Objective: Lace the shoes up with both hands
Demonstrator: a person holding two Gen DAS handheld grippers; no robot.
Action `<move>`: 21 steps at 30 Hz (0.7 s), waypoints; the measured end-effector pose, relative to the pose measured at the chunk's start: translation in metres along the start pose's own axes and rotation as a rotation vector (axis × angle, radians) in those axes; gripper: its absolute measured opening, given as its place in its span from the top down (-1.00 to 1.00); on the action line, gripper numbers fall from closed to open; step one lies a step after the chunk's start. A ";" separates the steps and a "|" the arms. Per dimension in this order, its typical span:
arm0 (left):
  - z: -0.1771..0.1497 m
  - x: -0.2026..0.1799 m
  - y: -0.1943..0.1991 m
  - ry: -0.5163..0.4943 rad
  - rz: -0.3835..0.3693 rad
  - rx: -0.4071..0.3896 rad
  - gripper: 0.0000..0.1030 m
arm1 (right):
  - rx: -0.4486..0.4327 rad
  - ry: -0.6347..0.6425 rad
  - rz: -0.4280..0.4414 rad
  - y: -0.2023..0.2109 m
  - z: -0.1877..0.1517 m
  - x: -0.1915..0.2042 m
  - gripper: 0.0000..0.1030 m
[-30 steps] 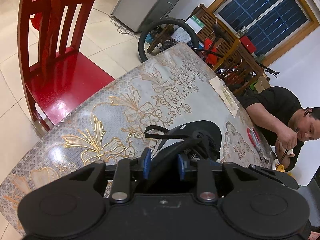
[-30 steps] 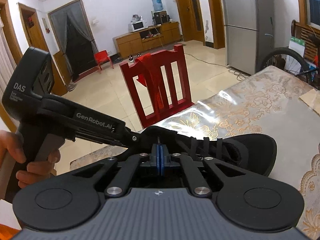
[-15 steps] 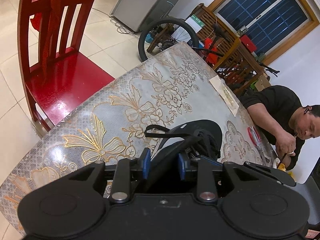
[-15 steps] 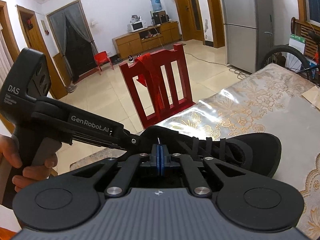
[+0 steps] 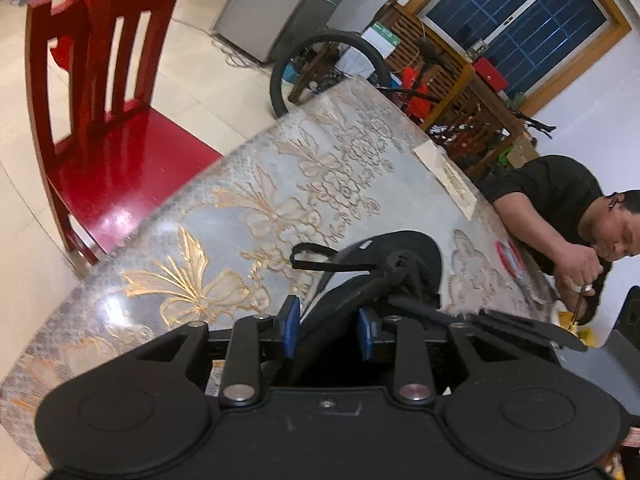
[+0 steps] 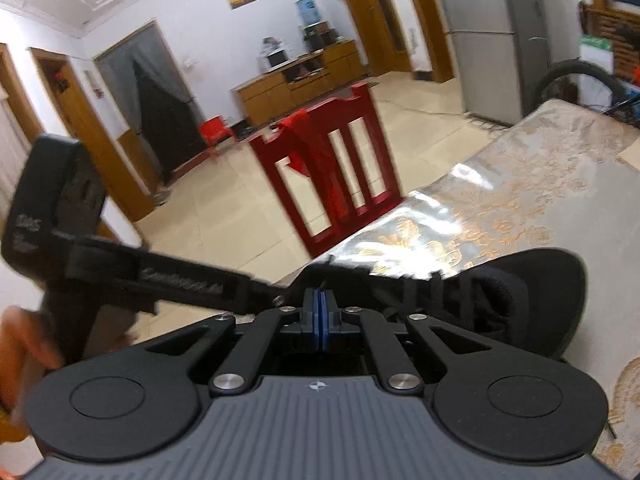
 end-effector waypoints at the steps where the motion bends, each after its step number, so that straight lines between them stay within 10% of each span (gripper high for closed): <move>1: 0.000 0.000 0.000 -0.003 0.001 0.000 0.45 | -0.004 0.002 -0.011 0.000 0.000 0.000 0.96; 7: -0.006 -0.005 -0.001 -0.065 0.017 -0.006 0.43 | 0.005 0.021 0.002 0.004 0.002 -0.003 0.83; 11: -0.013 -0.012 -0.002 -0.131 0.048 -0.026 0.43 | -0.041 0.065 0.010 0.027 0.018 -0.007 0.08; 21: -0.021 -0.013 -0.006 -0.221 0.061 -0.037 0.42 | 0.237 0.101 0.111 -0.044 0.042 -0.014 0.89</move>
Point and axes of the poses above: each gripper's, at about its wrist camera, not at the fingertips, and y roughly against the way its jaws point, x to its left, z to its top, the point moved 1 cm from there along -y, roughly the way its jaws point, and after that the axes turned 6 degrees about y, right-handed, at the moved point
